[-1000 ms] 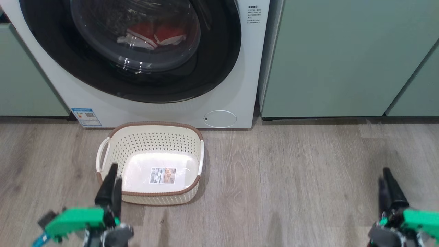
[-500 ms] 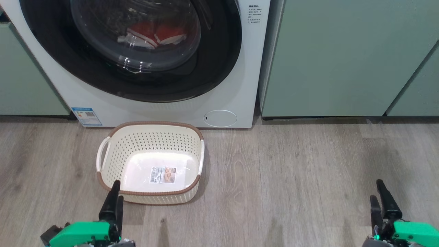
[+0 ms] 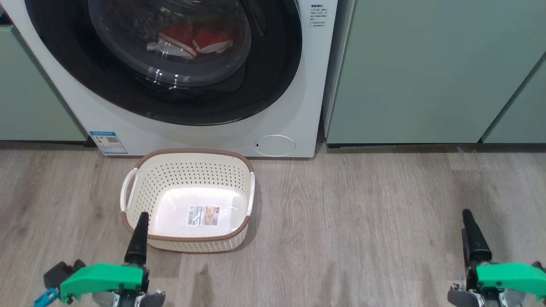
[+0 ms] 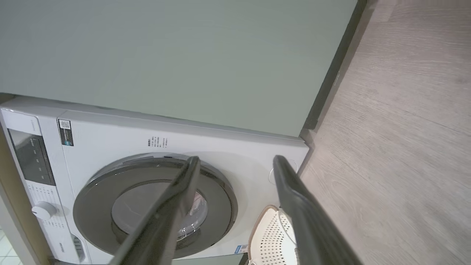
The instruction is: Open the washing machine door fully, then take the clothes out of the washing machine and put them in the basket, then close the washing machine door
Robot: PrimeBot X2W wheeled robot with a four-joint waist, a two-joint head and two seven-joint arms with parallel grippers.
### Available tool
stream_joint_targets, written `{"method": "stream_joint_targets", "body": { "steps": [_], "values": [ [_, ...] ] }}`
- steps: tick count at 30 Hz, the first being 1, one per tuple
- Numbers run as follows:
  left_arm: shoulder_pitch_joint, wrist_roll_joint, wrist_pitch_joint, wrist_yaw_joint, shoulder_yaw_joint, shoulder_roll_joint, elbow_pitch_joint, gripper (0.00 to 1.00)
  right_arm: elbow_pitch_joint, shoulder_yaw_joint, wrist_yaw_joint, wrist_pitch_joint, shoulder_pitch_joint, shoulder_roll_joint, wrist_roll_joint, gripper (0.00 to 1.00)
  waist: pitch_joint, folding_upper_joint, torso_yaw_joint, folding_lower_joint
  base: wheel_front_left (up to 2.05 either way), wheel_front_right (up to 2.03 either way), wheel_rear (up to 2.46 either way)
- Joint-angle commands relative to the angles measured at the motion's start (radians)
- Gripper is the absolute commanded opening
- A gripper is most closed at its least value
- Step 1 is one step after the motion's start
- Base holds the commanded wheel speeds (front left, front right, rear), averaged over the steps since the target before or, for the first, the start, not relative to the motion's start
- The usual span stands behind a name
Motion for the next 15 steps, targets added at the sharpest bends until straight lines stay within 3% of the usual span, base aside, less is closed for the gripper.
{"method": "stream_joint_targets", "body": {
  "steps": [1, 15],
  "values": [
    [-0.054, 0.034, -0.012, 0.001, 0.015, 0.007, -0.042, 1.0, -0.046, 0.01, 0.0, -0.012, -0.053, -0.01, -0.039, 1.0, 0.001, 0.0, 0.0, 0.0, 0.0, 0.0, 0.0],
    [-0.074, 0.255, -0.053, 0.02, 0.005, 0.007, -0.078, 1.0, -0.1, 0.032, 0.0, -0.053, -0.068, -0.012, -0.323, 1.0, 0.007, 0.0, 0.002, 0.0, 0.0, 0.0, 0.0]
  ]
}}
